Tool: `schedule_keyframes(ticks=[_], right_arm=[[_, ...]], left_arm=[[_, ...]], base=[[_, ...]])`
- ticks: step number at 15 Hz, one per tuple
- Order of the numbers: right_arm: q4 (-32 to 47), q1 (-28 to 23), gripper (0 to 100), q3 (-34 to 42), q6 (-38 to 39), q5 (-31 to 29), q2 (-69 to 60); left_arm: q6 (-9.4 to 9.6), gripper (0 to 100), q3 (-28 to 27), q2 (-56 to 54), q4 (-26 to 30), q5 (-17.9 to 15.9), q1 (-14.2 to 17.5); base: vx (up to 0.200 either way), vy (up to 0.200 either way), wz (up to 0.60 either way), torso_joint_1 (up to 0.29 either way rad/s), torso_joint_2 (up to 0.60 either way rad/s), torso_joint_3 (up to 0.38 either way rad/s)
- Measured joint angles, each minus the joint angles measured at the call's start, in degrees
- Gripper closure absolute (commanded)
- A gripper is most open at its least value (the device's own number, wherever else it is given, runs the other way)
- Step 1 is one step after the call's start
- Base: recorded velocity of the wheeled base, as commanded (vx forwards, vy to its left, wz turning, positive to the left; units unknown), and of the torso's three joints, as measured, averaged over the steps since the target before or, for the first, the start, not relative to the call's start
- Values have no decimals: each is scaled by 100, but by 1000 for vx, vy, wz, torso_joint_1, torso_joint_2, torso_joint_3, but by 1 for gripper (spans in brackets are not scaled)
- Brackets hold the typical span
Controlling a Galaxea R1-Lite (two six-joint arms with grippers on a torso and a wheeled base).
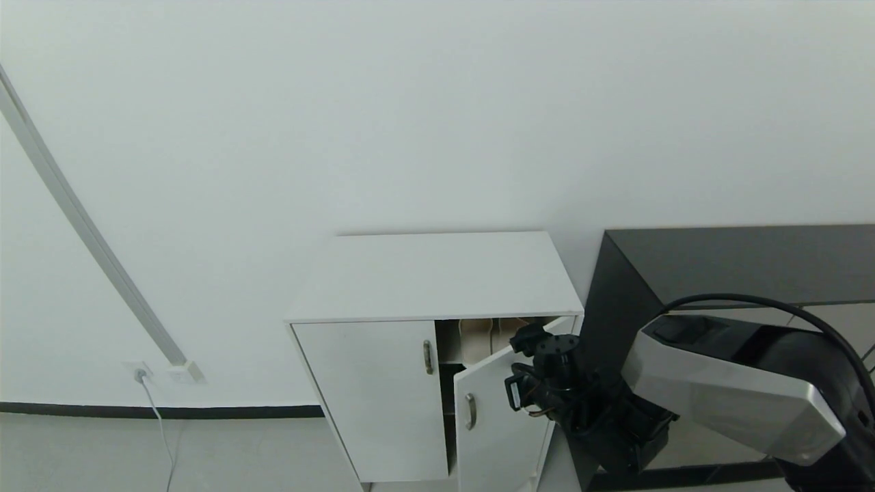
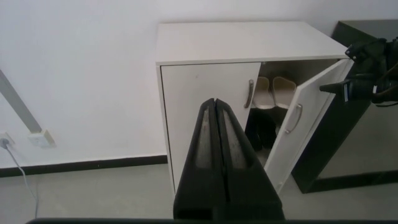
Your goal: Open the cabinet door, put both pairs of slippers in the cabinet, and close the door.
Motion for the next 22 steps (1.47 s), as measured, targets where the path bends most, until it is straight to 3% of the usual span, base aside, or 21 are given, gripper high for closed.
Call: schedule_keyframes(ticks=[13,22], right_arm=[[30,-174,100,-1207,0,0,603],[510,-235,100,-1976,0,-2,774]], left_arm=[[-10,100,0,0,0,2,-2],[-7,100,0,0,0,5,0]], base=[[0,0,0,0,0,0],[0,0,0,0,0,0]])
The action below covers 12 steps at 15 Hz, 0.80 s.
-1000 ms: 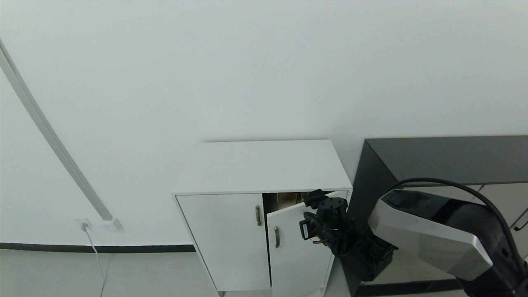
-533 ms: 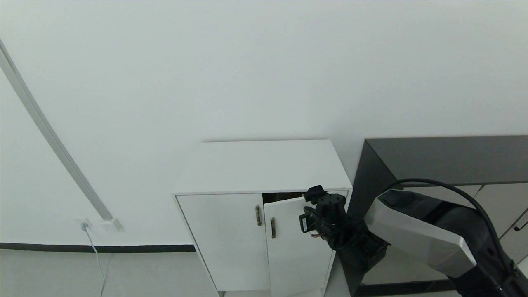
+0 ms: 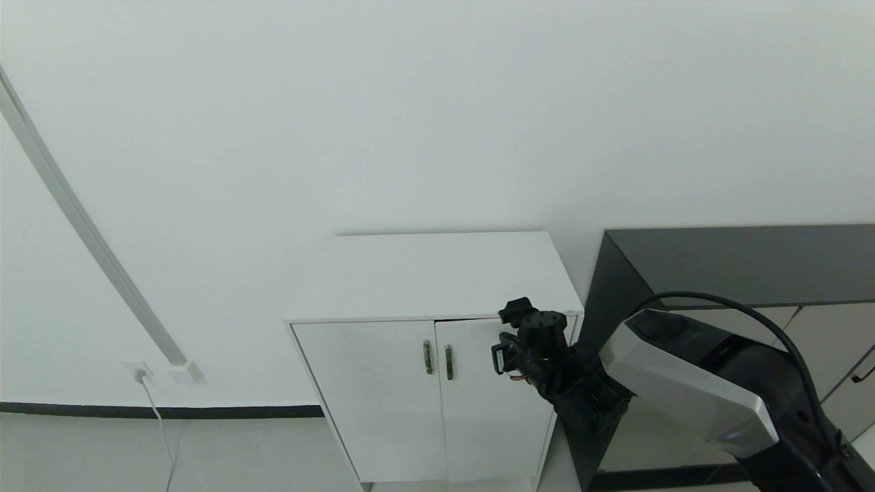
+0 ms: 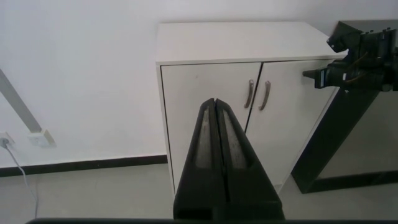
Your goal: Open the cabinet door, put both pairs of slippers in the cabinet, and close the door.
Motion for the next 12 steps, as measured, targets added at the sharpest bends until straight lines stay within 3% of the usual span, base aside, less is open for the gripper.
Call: schedule_keyframes(ticks=[12], right_arm=[[7,-99,100,-330,0,-4,277]], left_arm=[[0,100,0,0,0,0,0]], base=[[0,0,0,0,0,0]])
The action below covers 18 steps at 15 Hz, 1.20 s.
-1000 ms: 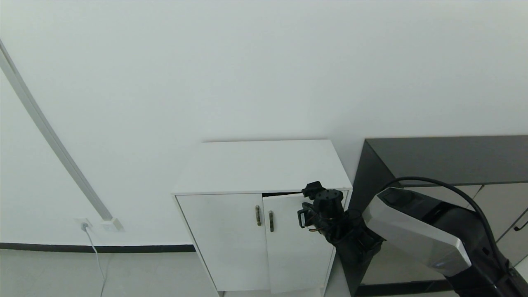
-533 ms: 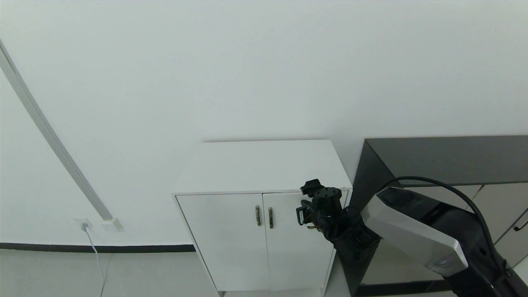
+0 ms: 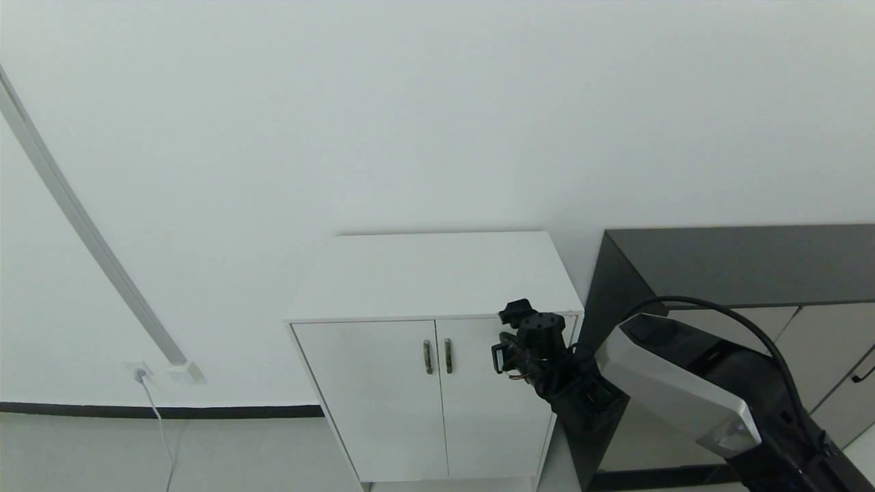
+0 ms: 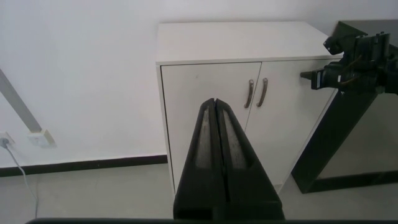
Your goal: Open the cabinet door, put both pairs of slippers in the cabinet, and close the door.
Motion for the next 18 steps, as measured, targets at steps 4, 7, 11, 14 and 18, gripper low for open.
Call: schedule_keyframes(ticks=[4,7,11,14,18], right_arm=[[-35,-2,100,90,0,-5,-26],[-133,5,100,413,4,-10,-204],[-941,-74,100,1846,26,-29,-802],[-1735,-400,100,3362,28,-32,-1530],[-2807,-1351,100,5535,-29,-32,-2594]], left_arm=[[0,100,0,0,0,-2,0],[0,100,0,0,0,-5,-2],[2,100,0,0,0,-2,0],[0,100,0,0,0,0,0],[7,100,0,0,0,-2,0]], base=[[0,0,0,0,0,0],[0,0,0,0,0,0],[0,0,0,0,0,0],[0,0,0,0,0,0],[0,0,0,0,0,0]])
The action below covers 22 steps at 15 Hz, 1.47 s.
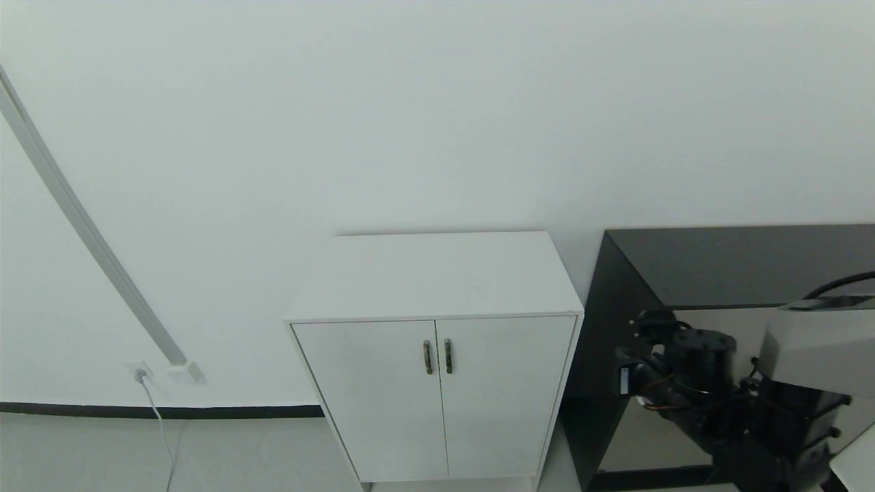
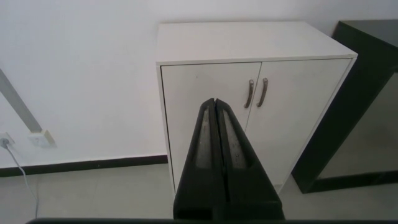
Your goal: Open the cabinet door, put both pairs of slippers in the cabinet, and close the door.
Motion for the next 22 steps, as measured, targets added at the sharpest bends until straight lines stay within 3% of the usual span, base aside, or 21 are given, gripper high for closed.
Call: schedule_keyframes(ticks=[4,8,22], right_arm=[[-696,-979,100,1731,-116,202,-1056],[-430,-1340,100,2478,-230,377,-2316],[5699,-1392,100,2645,-322,963,-7836]], left_arm=[[4,100,0,0,0,-5,0],[2,100,0,0,0,-2,0],[0,100,0,0,0,-6,-2]], base=[[0,0,0,0,0,0],[0,0,0,0,0,0],[0,0,0,0,0,0]])
